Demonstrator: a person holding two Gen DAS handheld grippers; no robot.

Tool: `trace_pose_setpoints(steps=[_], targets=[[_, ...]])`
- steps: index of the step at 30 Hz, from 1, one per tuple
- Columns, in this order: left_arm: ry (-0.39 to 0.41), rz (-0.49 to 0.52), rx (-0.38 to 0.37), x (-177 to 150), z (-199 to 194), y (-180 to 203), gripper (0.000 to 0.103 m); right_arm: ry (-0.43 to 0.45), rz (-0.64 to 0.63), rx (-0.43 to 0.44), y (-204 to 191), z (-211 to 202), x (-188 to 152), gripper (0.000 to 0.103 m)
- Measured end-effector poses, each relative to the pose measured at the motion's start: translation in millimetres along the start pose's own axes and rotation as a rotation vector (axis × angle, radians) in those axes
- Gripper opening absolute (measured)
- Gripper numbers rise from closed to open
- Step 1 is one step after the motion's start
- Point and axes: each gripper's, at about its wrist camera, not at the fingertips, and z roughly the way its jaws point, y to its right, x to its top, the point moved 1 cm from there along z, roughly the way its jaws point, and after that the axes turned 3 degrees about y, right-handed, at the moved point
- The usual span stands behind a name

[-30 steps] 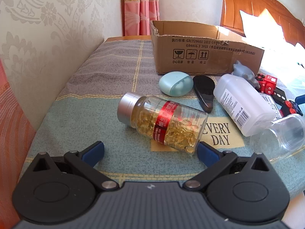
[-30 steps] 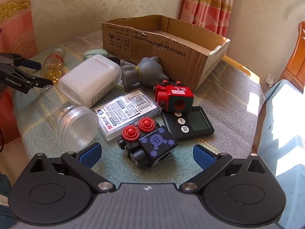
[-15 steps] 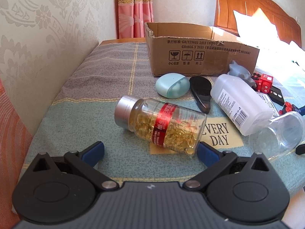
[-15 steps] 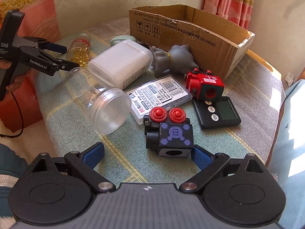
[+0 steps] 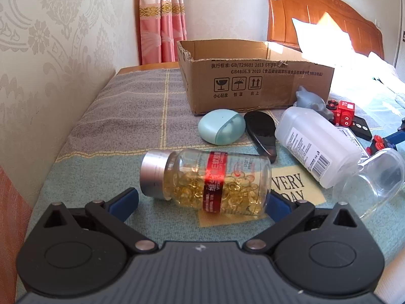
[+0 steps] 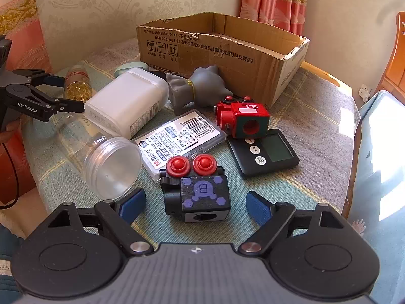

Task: Organize rigid objects
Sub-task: 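Grasp the capsule bottle with the left tool while the right tool grasps the dark red-button toy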

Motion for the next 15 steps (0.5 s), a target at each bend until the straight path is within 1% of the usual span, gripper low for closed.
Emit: trace_pose_setpoints(steps=[2,4,11,15], targets=[[0.011,-0.003,0.016,1,-2,1,0.103,0.004,0.000,-0.002,-1,1,1,0.087],[0.025,-0.007,0.010,3,-3,1,0.103,0.005,0.003,-0.001,-1,1,3,0.084],[0.027,-0.003,0.016,9,1,0,0.102,0.011,-0.023,-0.018,-7,0,4,0.079],[0.029,0.009,0.023,12,2,1,0.102,0.016,-0.023,-0.029,-8,-2,4,0.071]])
